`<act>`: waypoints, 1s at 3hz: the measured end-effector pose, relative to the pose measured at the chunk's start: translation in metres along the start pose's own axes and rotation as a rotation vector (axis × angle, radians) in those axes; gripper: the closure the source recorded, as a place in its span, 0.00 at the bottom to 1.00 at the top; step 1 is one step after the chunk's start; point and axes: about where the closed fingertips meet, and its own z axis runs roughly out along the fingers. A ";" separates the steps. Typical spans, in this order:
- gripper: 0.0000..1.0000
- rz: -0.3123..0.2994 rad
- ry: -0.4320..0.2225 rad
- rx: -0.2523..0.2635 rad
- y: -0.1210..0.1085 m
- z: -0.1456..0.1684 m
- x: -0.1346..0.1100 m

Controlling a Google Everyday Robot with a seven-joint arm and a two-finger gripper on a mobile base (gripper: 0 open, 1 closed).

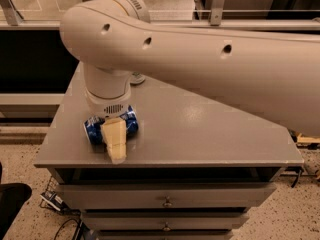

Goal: Knock pepsi can over

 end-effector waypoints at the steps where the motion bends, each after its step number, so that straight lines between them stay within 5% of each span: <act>1: 0.00 0.000 0.000 0.000 0.000 0.000 0.000; 2: 0.00 -0.016 -0.057 0.037 -0.001 -0.012 0.005; 3: 0.00 0.017 -0.170 0.159 -0.010 -0.055 0.033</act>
Offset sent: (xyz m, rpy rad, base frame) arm 0.0018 -0.0213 0.0345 0.1906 -0.0516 0.0649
